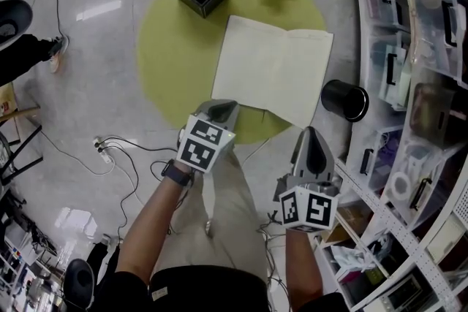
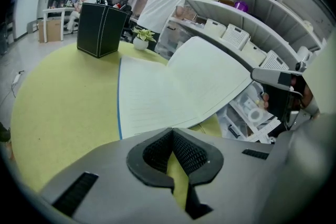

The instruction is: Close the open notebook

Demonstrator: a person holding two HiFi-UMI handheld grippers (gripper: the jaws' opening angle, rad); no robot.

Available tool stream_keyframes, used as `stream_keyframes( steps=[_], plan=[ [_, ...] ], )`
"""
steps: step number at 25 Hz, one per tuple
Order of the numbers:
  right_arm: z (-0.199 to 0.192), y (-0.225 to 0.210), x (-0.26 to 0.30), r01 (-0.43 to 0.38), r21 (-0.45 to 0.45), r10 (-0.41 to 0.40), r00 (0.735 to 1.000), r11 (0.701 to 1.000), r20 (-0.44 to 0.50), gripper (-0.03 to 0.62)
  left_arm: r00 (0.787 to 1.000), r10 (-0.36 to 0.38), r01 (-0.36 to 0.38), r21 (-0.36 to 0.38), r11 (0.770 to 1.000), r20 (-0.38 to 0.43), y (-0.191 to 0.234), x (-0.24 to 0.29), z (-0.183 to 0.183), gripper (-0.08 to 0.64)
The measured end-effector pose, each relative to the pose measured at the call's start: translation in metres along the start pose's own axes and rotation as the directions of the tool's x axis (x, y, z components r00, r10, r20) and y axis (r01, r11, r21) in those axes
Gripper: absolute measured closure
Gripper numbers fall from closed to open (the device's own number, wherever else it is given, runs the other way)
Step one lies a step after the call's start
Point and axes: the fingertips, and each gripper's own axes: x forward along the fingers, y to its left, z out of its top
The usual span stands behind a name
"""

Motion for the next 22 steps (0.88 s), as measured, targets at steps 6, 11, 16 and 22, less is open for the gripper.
stream_keyframes(
  steps=[6,11,16,22],
  plan=[
    [0.002,0.012,-0.001,-0.022,-0.003,0.022,1.000,1.000,0.004,0.588,1.000,0.016,-0.016,0.004,1.000,-0.003,0.002,0.000,0.000,0.543],
    [0.005,0.019,-0.001,-0.039,-0.004,0.039,0.999,0.999,0.010,0.588,1.000,0.014,-0.014,0.001,1.000,-0.002,0.001,0.002,0.000,0.543],
    [0.007,0.028,0.000,-0.054,0.008,0.054,0.998,0.999,0.020,0.588,1.000,0.018,-0.018,0.004,1.000,-0.004,0.001,0.001,0.000,0.543],
    [0.008,0.038,0.001,-0.071,0.013,0.071,0.997,0.997,0.029,0.588,1.000,0.019,-0.019,0.007,1.000,-0.005,0.001,0.002,0.000,0.543]
  ],
)
